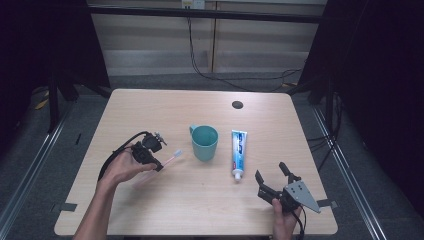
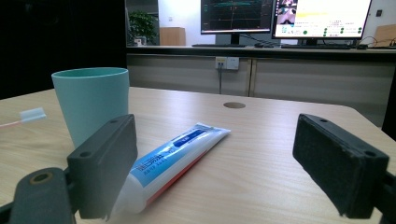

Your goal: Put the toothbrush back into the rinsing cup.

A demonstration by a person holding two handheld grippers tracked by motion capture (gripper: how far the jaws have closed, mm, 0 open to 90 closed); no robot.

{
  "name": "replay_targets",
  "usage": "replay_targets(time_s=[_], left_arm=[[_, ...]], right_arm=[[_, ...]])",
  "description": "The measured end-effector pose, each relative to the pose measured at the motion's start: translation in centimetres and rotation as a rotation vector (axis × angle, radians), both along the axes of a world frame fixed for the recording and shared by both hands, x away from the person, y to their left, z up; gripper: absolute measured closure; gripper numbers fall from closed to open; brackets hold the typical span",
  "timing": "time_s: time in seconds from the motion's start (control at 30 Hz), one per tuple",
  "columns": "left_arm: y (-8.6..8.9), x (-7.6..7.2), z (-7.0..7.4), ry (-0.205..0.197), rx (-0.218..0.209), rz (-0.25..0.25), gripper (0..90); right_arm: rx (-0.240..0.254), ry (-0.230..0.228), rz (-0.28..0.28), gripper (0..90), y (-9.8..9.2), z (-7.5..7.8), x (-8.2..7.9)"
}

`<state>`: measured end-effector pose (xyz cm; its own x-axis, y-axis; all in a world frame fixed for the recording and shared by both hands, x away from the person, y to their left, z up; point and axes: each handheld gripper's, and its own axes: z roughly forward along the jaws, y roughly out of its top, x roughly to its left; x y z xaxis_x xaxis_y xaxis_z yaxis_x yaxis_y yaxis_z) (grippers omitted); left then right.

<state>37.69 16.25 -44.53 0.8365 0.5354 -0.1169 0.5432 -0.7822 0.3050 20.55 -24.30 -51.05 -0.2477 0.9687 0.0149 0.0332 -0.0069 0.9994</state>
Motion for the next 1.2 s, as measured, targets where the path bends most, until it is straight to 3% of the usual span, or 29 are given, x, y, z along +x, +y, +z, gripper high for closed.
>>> replay_targets(time_s=[0.3,0.67,0.9,0.93,1.0,1.1,1.17,1.2], left_arm=[[0.8,-0.3,1.4,-0.032,-0.069,0.043,78.9],[2.0,-0.5,2.0,-0.074,-0.137,0.084,78.8],[2.9,-0.7,2.7,-0.101,-0.212,0.106,78.9],[3.1,-0.7,2.7,-0.111,-0.226,0.135,78.9],[3.1,-0.7,2.7,-0.110,-0.228,0.133,78.9],[3.4,-0.8,2.7,-0.135,-0.288,0.166,78.8],[3.5,-0.8,2.8,-0.140,-0.298,0.163,78.8],[3.6,-0.9,2.9,-0.144,-0.325,0.166,78.8]], right_arm=[[0.000,-0.002,0.000,13.1,0.0,0.0,0.0],[-0.001,-0.001,-0.002,13.1,0.0,0.0,0.0],[-0.001,0.000,-0.002,13.1,0.0,0.0,0.0],[-0.001,-0.001,-0.003,13.1,0.0,0.0,0.0],[-0.001,-0.001,-0.002,13.1,0.0,0.0,0.0],[-0.001,-0.001,-0.003,13.1,0.0,0.0,0.0],[0.000,-0.001,-0.003,13.1,0.0,0.0,0.0],[0.000,0.000,-0.003,13.1,0.0,0.0,0.0]])
